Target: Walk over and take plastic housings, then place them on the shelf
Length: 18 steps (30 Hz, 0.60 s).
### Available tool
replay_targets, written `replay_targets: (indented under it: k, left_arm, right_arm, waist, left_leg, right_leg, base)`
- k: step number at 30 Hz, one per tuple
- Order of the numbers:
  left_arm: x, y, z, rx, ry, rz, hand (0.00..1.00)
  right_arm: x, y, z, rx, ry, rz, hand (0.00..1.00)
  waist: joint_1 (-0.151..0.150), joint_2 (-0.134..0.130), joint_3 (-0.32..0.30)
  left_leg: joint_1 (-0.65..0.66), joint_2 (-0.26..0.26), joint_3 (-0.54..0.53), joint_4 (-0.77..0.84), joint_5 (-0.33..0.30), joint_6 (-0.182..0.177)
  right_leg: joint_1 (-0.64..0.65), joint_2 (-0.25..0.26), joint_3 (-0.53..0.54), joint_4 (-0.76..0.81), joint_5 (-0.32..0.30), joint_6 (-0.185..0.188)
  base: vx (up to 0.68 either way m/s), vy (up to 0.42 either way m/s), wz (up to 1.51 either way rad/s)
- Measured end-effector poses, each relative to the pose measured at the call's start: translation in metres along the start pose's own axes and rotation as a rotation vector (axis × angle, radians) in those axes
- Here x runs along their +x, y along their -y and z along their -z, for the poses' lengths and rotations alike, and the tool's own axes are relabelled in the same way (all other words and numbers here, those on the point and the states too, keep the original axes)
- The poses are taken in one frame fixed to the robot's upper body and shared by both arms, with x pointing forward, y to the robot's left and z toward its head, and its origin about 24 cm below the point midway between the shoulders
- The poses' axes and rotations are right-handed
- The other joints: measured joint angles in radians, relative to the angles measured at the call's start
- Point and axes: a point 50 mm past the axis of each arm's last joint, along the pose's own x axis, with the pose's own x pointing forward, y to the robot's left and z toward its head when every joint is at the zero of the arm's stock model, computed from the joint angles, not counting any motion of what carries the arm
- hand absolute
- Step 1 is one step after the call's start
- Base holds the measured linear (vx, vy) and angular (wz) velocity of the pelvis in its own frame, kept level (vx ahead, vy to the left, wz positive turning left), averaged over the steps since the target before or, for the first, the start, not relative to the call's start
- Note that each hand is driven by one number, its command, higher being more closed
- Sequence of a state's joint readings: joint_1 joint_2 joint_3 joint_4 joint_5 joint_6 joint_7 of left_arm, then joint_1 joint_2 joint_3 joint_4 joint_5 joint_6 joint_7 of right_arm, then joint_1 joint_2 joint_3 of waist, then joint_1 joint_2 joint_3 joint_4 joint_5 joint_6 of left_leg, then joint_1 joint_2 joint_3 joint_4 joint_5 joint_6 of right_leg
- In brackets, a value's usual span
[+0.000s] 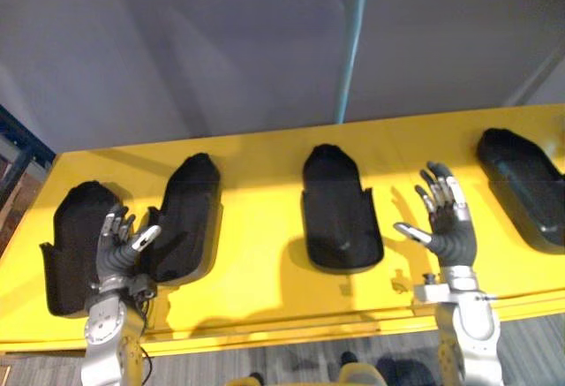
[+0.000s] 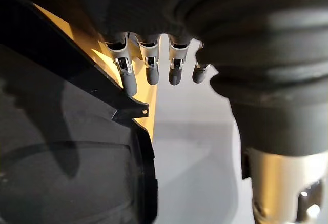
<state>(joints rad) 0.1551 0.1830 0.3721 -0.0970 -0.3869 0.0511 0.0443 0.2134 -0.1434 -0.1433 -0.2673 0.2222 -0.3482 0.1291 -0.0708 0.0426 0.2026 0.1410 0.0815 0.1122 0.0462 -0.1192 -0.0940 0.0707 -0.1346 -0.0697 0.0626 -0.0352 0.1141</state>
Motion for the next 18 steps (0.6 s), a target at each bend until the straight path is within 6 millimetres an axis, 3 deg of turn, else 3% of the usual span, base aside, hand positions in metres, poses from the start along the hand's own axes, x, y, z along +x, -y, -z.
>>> replay_targets:
  k: [7,12,18]
  left_arm:
    - [0.003,-0.002,0.004,-0.005,-0.029,-0.05,0.0]
    - [0.003,-0.006,0.019,-0.001,-0.11,-0.09,0.0]
    - [0.004,-0.009,0.018,0.0,-0.104,-0.137,0.0]
  right_arm:
    - [0.0,0.0,0.0,0.001,0.0,0.003,0.0]
    - [0.0,0.0,0.0,0.001,0.0,0.009,0.0]
    - [0.0,-0.001,0.0,0.006,-0.001,0.012,0.0]
  waist:
    - [0.0,0.0,0.0]
    - [-0.001,-0.001,0.0]
    - [-0.001,-0.002,0.001]
  left_leg:
    - [0.0,0.0,-0.003,0.001,0.0,0.0]
    - [0.0,-0.002,-0.004,0.001,0.0,0.0]
    - [-0.001,-0.002,-0.005,0.001,0.0,0.0]
  right_leg:
    - [0.001,0.0,-0.003,0.001,0.0,0.0]
    - [0.001,0.0,-0.003,0.002,0.0,0.0]
    - [0.001,0.0,-0.005,0.002,-0.001,0.0]
  base:
    - [0.0,0.0,0.0]
    - [0.0,0.0,0.0]
    - [0.0,0.0,0.0]
